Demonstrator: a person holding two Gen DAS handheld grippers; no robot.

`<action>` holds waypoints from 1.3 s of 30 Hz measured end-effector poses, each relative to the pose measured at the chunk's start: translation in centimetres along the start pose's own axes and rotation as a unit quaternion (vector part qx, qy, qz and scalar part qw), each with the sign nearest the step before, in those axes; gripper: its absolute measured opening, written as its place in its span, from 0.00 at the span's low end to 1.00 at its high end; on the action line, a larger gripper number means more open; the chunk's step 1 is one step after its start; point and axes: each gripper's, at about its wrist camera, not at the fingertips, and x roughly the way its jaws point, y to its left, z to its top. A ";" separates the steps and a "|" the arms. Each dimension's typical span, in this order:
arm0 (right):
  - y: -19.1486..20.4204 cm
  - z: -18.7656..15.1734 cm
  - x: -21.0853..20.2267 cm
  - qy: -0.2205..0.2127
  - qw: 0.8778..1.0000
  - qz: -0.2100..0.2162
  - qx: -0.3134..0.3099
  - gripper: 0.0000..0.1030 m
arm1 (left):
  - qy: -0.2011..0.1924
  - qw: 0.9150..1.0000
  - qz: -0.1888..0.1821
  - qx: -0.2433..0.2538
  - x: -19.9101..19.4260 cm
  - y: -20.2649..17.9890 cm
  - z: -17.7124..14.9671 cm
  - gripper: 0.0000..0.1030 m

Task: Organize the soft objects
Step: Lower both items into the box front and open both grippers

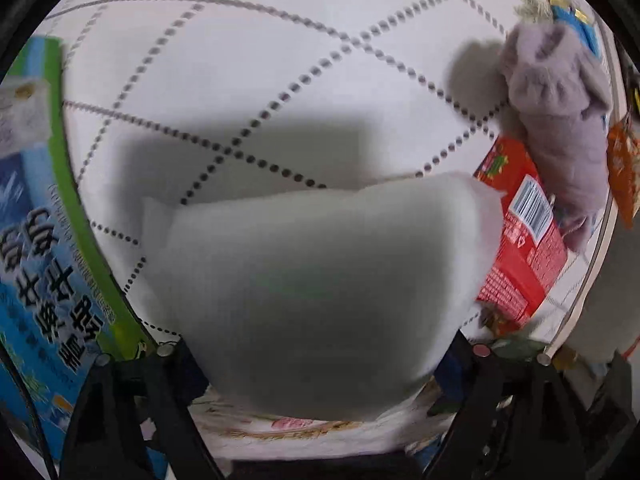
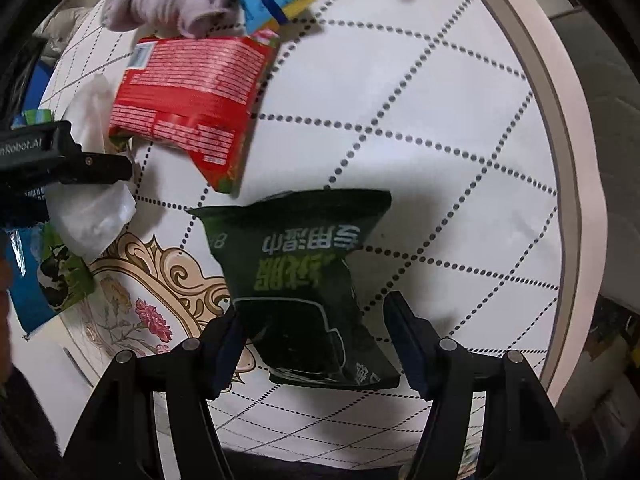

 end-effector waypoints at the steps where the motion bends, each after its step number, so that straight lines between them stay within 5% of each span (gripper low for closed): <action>1: -0.2 -0.1 0.1 0.001 1.000 0.006 0.005 0.60 | -0.011 1.000 0.000 -0.003 -0.4 -0.1 -0.4 0.73; 4: -0.5 -0.3 0.0 -0.002 1.000 0.002 0.011 0.39 | -0.044 0.999 -0.010 0.000 -2.0 -0.3 -1.9 0.68; 11: 3.2 -2.4 -6.2 -0.065 0.998 -0.006 -0.011 0.36 | -0.137 0.988 -0.061 0.022 -9.6 1.4 -8.4 0.68; 16: 10.8 -4.9 -12.9 -0.116 0.990 0.030 -0.079 0.36 | -0.205 0.976 -0.070 0.019 -16.5 7.6 -13.2 0.68; 20: 18.7 -6.5 -15.1 -0.124 0.980 0.064 -0.142 0.36 | -0.223 0.974 -0.050 -0.015 -19.7 15.7 -14.6 0.68; 24: 29.0 -6.7 -11.5 -0.099 0.973 0.079 -0.190 0.36 | -0.200 0.978 0.004 -0.064 -17.6 24.5 -14.9 0.68; 29: 38.4 -6.0 -3.4 -0.052 0.974 0.065 -0.212 0.36 | -0.110 0.985 -0.011 -0.131 -11.7 34.3 -12.5 0.68; 39: 43.9 -6.1 5.1 -0.006 0.969 0.020 -0.244 0.36 | -0.039 0.995 -0.013 -0.093 -6.6 37.6 -9.7 0.68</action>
